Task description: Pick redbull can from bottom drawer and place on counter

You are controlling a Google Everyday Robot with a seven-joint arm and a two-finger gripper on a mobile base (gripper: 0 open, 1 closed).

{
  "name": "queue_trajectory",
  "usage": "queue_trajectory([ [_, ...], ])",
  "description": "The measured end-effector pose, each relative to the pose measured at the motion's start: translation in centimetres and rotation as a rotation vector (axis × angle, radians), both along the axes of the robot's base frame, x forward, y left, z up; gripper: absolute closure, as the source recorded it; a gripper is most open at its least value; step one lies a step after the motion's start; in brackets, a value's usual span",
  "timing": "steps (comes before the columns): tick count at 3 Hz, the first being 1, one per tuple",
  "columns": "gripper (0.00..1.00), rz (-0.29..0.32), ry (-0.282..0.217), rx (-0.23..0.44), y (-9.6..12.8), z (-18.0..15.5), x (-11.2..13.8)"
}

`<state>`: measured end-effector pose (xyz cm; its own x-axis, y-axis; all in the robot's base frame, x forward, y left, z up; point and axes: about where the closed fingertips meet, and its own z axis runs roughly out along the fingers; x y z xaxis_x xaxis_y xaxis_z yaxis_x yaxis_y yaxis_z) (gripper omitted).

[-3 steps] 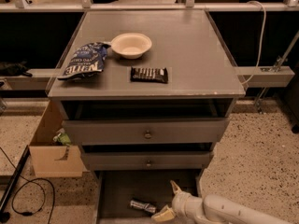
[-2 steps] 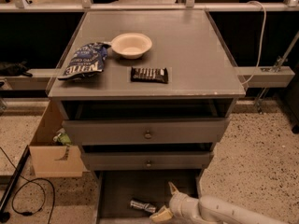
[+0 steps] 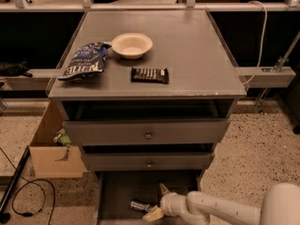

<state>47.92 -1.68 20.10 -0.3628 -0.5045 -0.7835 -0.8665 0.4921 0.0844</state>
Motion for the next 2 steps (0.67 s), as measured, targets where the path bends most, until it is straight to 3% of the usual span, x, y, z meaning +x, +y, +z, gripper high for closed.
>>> queue_trajectory([
  [1, 0.0, 0.0, 0.0, 0.0, 0.0, 0.0, 0.0],
  [2, 0.0, 0.028, 0.026, 0.0, 1.6, -2.9, 0.4],
])
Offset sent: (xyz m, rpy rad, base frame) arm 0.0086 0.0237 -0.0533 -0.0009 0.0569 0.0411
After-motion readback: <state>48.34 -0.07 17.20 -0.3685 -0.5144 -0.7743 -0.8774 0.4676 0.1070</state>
